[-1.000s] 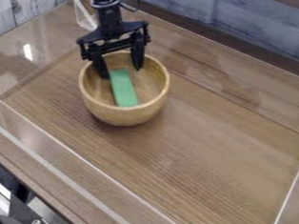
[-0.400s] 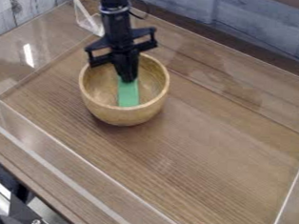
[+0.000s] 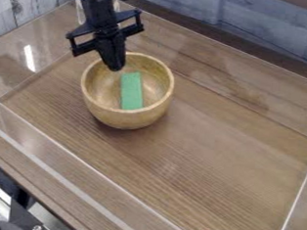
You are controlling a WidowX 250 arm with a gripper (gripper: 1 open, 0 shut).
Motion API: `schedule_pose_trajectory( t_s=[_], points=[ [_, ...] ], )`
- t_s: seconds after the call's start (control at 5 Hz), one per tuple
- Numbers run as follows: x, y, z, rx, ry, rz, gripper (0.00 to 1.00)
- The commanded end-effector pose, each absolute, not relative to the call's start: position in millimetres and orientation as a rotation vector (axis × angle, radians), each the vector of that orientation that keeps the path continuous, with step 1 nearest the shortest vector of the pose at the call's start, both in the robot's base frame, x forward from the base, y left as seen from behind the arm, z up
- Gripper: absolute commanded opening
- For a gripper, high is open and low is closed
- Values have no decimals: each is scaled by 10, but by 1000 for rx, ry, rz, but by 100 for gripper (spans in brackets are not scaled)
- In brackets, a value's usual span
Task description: Move green object from inside the wooden bowl to the table next to it
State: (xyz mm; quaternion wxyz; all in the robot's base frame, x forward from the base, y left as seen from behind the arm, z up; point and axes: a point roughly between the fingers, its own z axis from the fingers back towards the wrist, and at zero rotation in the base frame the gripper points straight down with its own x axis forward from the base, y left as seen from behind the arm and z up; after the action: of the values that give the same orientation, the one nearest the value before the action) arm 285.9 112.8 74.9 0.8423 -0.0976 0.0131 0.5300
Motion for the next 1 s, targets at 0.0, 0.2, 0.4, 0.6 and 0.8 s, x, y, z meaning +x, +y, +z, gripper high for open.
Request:
schedule_pose_trajectory(
  t_s=[0.0,0.2,0.4,0.6,0.8],
  points=[
    [2804,1171,926,-212,-44,1132,0],
    [2774,1208,922,-207,-45,1171,100],
    [2748,1245,921,-203,-47,1211,100],
    [2740,1279,925,-196,-55,1246,100],
    [2715,1325,899,-186,-52,1229,0]
  ],
)
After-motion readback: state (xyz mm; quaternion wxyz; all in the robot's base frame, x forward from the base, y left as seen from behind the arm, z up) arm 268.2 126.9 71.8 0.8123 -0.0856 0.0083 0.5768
